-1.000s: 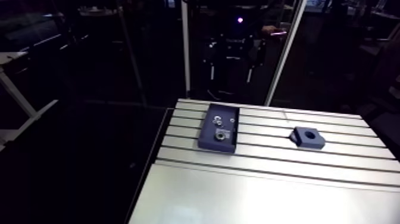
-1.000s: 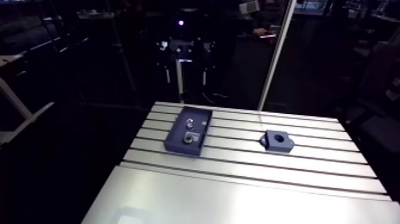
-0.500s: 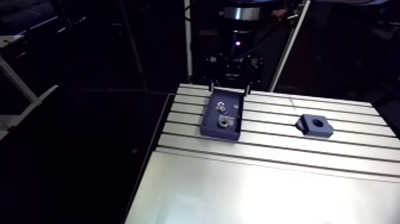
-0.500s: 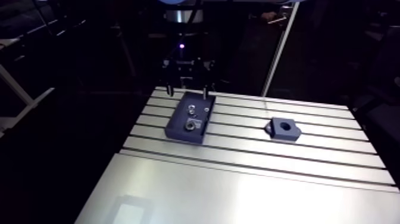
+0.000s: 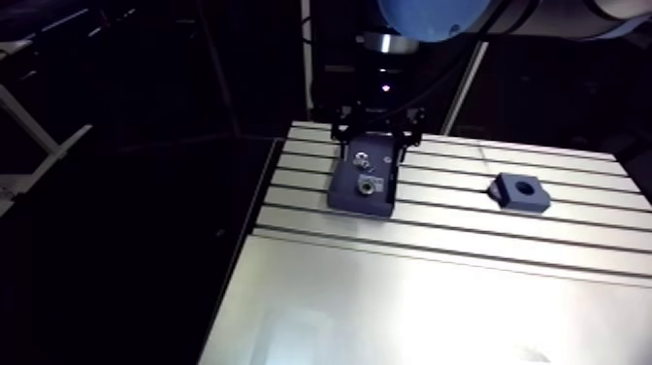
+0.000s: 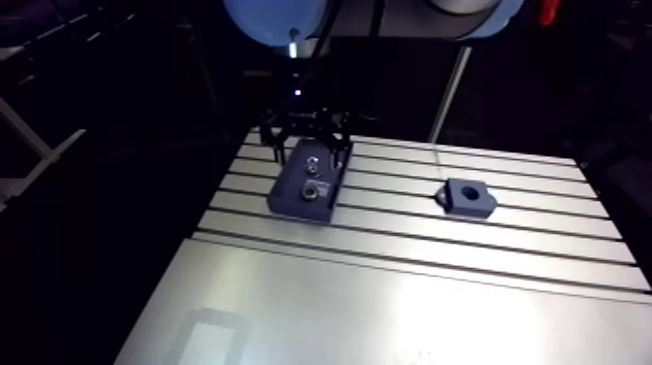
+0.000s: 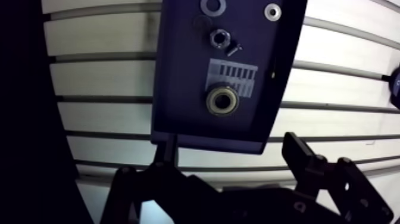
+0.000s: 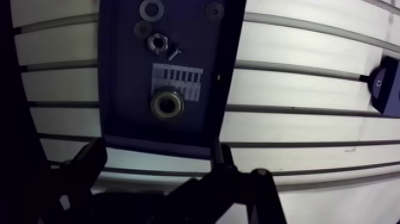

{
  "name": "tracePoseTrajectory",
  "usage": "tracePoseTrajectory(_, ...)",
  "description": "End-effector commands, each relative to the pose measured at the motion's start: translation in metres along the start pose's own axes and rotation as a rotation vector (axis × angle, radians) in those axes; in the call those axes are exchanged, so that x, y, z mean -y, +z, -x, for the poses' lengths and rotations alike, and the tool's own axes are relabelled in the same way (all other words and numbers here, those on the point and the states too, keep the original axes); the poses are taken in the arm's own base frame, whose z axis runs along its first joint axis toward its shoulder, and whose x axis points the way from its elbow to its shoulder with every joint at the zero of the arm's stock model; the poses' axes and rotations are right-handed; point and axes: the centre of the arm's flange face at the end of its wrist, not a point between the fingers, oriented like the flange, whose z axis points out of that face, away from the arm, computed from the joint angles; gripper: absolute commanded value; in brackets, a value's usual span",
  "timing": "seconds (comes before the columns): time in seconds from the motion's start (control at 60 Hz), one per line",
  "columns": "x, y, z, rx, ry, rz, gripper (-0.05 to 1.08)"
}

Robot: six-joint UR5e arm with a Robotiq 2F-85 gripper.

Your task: Pick up the bearing and press it into the housing until flush.

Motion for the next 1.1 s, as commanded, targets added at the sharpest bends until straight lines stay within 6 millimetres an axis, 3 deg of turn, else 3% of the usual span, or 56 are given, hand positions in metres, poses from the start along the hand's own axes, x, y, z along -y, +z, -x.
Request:
tracePoseTrajectory(0.017,0.000,0.015,0.002,-0.008,-0.004,-0.002,0.10)
tracePoseTrajectory(0.5,0.000,0.036,-0.002,0.001,-0.005,-0.001,0.36)
tracePoseTrajectory(1.1,0.001,0.056,-0.008,-0.009,-0.030,-0.001,0.41)
